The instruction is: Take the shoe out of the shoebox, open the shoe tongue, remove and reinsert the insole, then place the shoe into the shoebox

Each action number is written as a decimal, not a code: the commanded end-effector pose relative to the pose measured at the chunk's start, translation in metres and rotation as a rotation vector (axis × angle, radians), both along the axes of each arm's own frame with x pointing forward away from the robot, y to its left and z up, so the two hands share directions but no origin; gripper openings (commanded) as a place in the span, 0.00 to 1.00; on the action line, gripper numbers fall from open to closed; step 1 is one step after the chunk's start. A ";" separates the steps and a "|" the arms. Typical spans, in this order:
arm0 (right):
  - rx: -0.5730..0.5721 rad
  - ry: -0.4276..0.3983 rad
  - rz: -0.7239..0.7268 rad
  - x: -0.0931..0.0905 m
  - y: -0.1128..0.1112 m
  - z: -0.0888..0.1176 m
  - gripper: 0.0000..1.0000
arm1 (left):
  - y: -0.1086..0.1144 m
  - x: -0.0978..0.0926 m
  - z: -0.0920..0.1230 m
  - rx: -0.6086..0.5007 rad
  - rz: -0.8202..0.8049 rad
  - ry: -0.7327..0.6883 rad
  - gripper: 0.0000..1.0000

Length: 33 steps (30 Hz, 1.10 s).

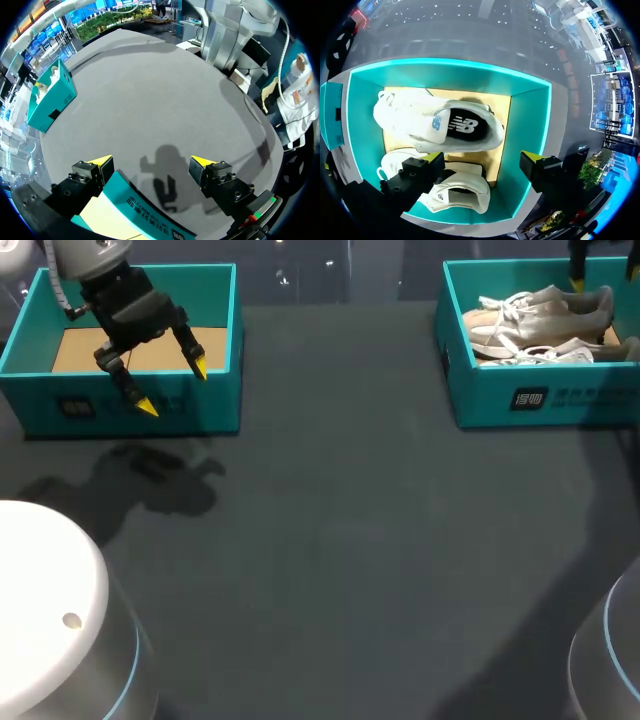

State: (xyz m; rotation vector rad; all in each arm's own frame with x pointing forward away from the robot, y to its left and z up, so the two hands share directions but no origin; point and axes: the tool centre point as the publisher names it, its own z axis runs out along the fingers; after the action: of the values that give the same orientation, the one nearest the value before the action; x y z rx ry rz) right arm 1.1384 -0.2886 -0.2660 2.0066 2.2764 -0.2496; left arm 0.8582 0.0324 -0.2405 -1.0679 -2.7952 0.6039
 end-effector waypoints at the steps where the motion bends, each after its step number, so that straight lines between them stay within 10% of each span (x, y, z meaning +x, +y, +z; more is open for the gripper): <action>1: 0.004 -0.042 0.007 -0.031 0.010 0.022 1.00 | 0.001 -0.003 0.003 -0.002 0.006 -0.015 1.00; 19: 0.066 -0.052 0.015 -0.094 0.065 0.057 1.00 | 0.049 0.024 0.037 0.211 1.142 0.109 1.00; 33: 0.095 -0.015 -0.030 -0.135 0.085 0.065 1.00 | 0.101 0.028 0.049 0.224 1.574 0.174 1.00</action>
State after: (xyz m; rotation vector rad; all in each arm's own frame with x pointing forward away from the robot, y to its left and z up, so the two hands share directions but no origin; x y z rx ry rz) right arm 1.0123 -0.2041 -0.2015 2.0850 2.3126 -0.1410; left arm 0.8901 0.1264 -0.1915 0.4410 -3.0536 0.4476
